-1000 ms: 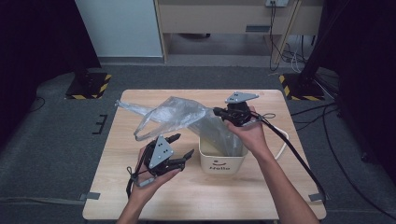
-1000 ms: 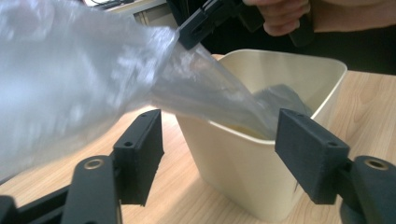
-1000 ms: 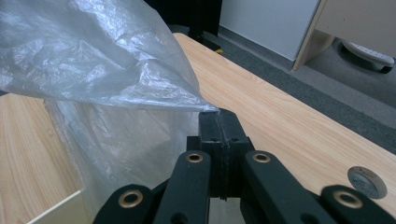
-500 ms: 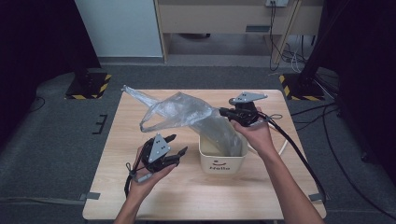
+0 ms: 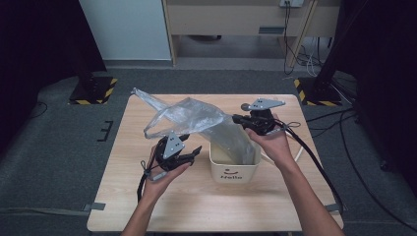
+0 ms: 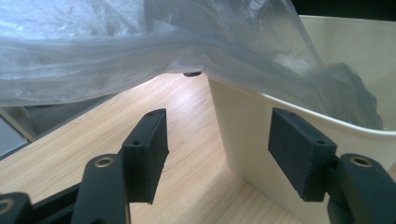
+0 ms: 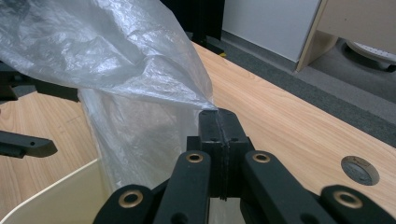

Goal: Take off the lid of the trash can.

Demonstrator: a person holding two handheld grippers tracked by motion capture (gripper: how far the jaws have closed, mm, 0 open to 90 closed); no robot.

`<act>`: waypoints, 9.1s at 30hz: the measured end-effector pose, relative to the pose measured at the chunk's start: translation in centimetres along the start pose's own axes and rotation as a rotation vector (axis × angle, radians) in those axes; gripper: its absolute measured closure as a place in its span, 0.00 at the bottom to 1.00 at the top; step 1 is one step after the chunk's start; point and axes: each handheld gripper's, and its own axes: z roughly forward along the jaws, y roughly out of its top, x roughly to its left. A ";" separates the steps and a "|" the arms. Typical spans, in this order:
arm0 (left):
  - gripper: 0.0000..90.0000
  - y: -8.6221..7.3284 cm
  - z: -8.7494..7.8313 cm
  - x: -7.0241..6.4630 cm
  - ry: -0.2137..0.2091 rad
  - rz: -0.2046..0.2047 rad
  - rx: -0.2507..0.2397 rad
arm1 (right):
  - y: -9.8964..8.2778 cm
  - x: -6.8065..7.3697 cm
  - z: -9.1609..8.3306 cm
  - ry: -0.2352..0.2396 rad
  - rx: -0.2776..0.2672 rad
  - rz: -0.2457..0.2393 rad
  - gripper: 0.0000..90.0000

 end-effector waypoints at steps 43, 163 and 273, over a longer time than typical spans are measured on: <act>0.51 2.6 1.7 0.3 -0.074 -0.029 -0.042 | -1.0 -0.4 -3.0 0.004 -0.032 0.006 1.00; 1.00 4.7 2.5 -0.4 -0.042 -0.044 -0.051 | -4.4 0.0 -5.3 0.035 -0.044 -0.014 1.00; 1.00 5.0 5.5 0.5 0.036 0.016 0.062 | -8.4 1.3 -9.4 -0.049 -0.121 -0.015 0.79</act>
